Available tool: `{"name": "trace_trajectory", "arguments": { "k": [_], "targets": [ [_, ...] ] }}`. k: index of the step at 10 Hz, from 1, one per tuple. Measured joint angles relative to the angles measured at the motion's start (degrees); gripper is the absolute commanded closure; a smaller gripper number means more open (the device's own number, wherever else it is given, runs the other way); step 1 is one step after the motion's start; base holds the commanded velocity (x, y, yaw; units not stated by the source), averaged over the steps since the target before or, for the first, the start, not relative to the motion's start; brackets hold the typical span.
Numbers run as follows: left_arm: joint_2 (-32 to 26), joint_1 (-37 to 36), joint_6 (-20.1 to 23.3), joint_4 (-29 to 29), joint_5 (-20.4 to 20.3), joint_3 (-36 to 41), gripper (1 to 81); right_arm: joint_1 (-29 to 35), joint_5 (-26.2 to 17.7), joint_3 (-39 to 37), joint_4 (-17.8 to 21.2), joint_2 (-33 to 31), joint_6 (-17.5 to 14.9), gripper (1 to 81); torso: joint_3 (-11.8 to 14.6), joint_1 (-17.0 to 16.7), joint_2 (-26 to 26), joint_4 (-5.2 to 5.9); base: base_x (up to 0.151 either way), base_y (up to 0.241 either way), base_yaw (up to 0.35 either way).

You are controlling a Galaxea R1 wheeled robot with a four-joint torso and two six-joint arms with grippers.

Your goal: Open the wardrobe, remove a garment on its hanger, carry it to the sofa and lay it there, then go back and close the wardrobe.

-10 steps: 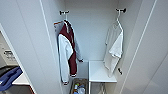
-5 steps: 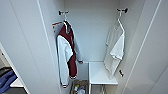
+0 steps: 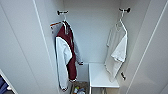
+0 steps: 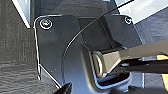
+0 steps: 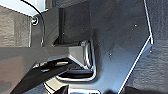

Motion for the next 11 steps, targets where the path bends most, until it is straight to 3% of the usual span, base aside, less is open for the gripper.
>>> {"name": "trace_trajectory", "arguments": {
  "k": [11],
  "targets": [
    [0.0,0.1,0.0,0.0,0.0,0.0,1.0,0.0,0.0,0.0,0.0,0.0,0.0,1.0,0.0,0.0,0.0,0.0,0.102,0.0,0.0]
  ]
}}
